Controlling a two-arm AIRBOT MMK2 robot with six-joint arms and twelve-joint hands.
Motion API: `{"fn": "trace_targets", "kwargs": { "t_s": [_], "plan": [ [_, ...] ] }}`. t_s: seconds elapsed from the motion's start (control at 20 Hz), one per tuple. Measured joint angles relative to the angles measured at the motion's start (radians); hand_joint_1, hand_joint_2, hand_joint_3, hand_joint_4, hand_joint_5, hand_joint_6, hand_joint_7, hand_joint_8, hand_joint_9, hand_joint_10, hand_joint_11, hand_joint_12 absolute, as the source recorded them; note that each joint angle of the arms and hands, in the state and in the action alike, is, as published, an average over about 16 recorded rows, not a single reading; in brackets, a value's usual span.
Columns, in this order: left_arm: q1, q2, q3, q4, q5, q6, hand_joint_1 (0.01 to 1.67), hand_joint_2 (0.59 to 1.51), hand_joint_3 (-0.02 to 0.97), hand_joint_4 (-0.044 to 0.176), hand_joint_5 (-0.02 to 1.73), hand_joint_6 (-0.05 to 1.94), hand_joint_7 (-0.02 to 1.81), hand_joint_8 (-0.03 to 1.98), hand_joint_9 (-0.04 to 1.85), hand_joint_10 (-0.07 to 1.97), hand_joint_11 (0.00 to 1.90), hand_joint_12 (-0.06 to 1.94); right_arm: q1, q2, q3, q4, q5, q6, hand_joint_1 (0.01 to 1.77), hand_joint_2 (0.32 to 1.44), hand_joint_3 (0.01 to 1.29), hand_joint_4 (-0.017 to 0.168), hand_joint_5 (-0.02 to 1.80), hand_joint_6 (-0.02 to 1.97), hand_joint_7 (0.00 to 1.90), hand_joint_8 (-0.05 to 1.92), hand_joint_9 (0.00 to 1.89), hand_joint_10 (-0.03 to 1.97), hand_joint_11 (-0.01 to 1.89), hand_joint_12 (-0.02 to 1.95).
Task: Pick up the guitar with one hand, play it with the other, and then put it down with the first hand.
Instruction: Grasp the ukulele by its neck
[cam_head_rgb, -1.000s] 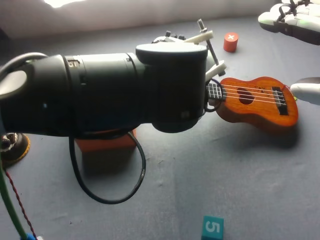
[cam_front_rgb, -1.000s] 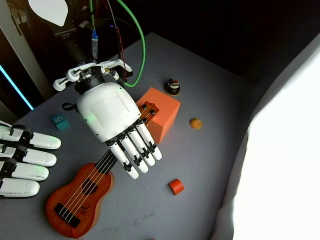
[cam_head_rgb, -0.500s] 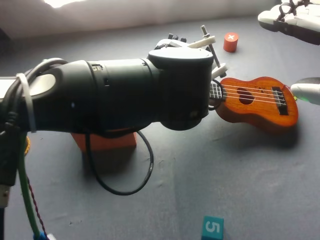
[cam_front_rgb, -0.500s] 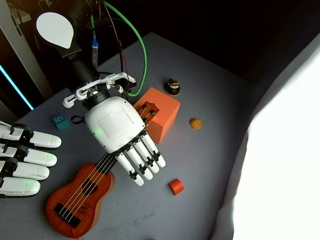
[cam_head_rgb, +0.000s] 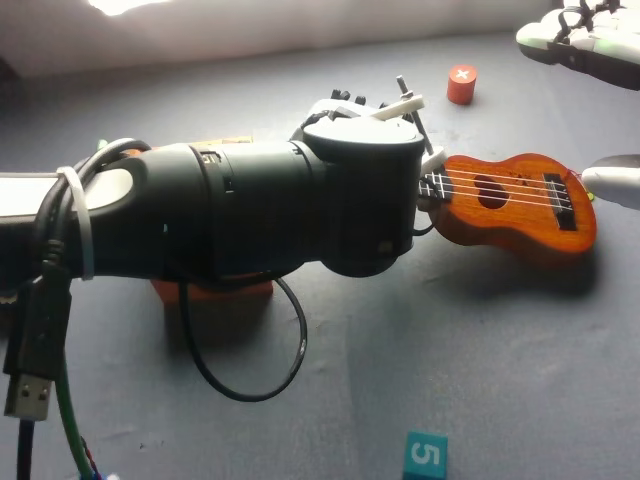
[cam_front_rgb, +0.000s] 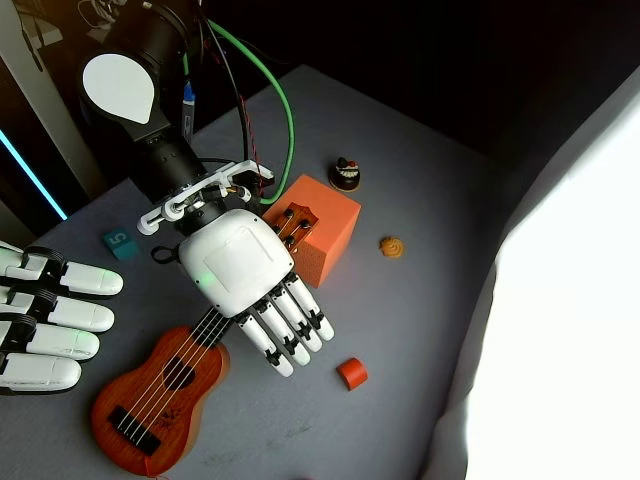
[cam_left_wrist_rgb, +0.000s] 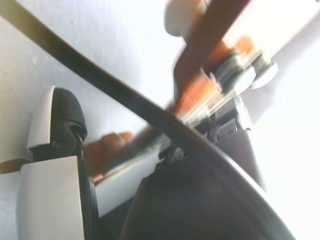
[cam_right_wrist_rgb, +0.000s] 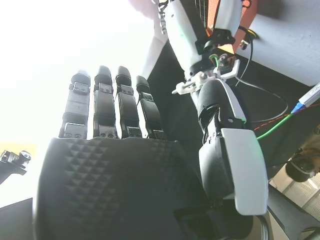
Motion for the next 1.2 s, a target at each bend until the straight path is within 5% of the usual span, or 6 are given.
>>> {"fn": "trace_targets", "kwargs": {
  "t_s": [0.3, 0.55, 0.85, 1.2],
  "plan": [
    [0.015, -0.002, 0.008, 0.005, -0.008, -0.009, 1.03, 1.030, 0.009, -0.003, 0.05, 0.00, 0.06, 0.00, 0.05, 0.04, 0.02, 0.08, -0.002, 0.000, 0.000, 0.000, 0.000, 0.000, 0.34, 1.30, 0.02, 0.005, 0.08, 0.07, 0.14, 0.02, 0.08, 0.07, 0.02, 0.00],
    [0.019, -0.002, 0.010, 0.008, -0.013, -0.011, 1.01, 1.030, 0.009, -0.002, 0.16, 0.11, 0.13, 0.35, 0.10, 0.45, 0.02, 0.55, -0.004, 0.000, 0.000, 0.000, 0.000, 0.000, 0.34, 1.30, 0.02, 0.005, 0.08, 0.07, 0.14, 0.02, 0.08, 0.07, 0.02, 0.00],
    [0.022, -0.002, 0.009, 0.011, -0.017, -0.013, 1.00, 1.034, 0.010, 0.002, 0.27, 0.77, 0.23, 1.07, 0.19, 1.17, 0.09, 1.27, -0.007, 0.000, 0.000, 0.000, 0.000, -0.002, 0.35, 1.30, 0.02, 0.005, 0.08, 0.07, 0.14, 0.02, 0.08, 0.06, 0.02, 0.00],
    [0.023, -0.002, 0.006, 0.012, -0.018, -0.014, 1.08, 1.035, 0.010, 0.002, 0.67, 1.61, 0.68, 1.83, 0.69, 1.86, 0.62, 1.86, -0.007, 0.000, 0.000, 0.000, 0.001, -0.011, 0.37, 1.30, 0.02, 0.005, 0.08, 0.06, 0.14, 0.02, 0.07, 0.05, 0.02, 0.00]
  ]
}}
